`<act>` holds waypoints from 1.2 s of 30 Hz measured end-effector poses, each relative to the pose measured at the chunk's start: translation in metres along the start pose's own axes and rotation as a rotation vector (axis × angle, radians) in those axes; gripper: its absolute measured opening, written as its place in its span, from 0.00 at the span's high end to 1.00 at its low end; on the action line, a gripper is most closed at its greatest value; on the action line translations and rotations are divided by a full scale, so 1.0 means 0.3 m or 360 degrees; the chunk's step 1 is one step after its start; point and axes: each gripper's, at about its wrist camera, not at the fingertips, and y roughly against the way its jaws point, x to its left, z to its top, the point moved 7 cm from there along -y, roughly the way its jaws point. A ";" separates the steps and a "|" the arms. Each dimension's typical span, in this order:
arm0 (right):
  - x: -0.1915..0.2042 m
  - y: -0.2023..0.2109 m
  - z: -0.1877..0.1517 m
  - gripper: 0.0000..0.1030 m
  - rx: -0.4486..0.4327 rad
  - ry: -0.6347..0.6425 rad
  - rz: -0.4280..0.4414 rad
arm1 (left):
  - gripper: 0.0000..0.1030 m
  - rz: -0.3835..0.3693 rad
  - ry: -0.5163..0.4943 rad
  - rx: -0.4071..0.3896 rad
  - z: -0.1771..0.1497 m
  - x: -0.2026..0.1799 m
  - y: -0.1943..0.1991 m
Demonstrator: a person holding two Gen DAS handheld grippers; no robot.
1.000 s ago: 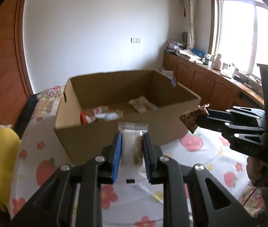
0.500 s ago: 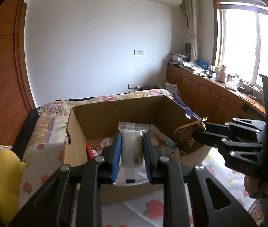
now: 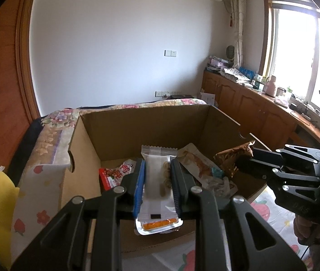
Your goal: Organize snacks
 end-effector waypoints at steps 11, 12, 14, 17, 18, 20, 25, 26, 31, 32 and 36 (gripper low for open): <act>-0.004 -0.036 -0.005 0.79 0.0038 -0.0028 0.0011 | 0.79 0.0009 0.0011 0.0039 -0.030 0.004 -0.030; -0.005 -0.036 -0.005 0.79 0.0039 -0.0026 0.0011 | 0.78 0.0011 0.0014 0.0038 -0.032 0.003 -0.032; -0.002 -0.041 -0.006 0.75 0.0047 -0.0024 0.0012 | 0.75 0.0025 0.0010 0.0033 -0.033 0.001 -0.033; -0.004 -0.044 -0.008 0.69 0.0050 -0.0027 0.0006 | 0.67 0.0045 0.0011 0.0028 -0.034 -0.004 -0.031; -0.004 -0.041 -0.008 0.63 0.0042 -0.0033 0.0000 | 0.65 0.0056 0.0011 0.0029 -0.036 -0.003 -0.029; -0.004 -0.032 -0.008 0.58 0.0036 -0.0034 -0.0006 | 0.64 0.0080 0.0021 0.0036 -0.040 -0.003 -0.022; 0.019 0.071 -0.023 0.58 0.0000 -0.0052 -0.0020 | 0.63 0.0085 0.0018 0.0011 -0.075 -0.041 0.081; 0.027 0.095 -0.031 0.58 -0.0003 -0.0056 -0.0022 | 0.63 0.0087 0.0016 0.0010 -0.083 -0.048 0.099; 0.081 0.247 -0.115 0.55 -0.0013 -0.0079 -0.0079 | 0.60 0.0112 0.0033 -0.0027 -0.170 -0.089 0.269; 0.094 0.282 -0.140 0.55 -0.0014 -0.0086 -0.0087 | 0.60 0.0120 0.0028 -0.0032 -0.186 -0.098 0.295; 0.132 0.380 -0.221 0.55 -0.0018 -0.0109 -0.0115 | 0.59 0.0175 -0.0026 -0.0040 -0.288 -0.152 0.419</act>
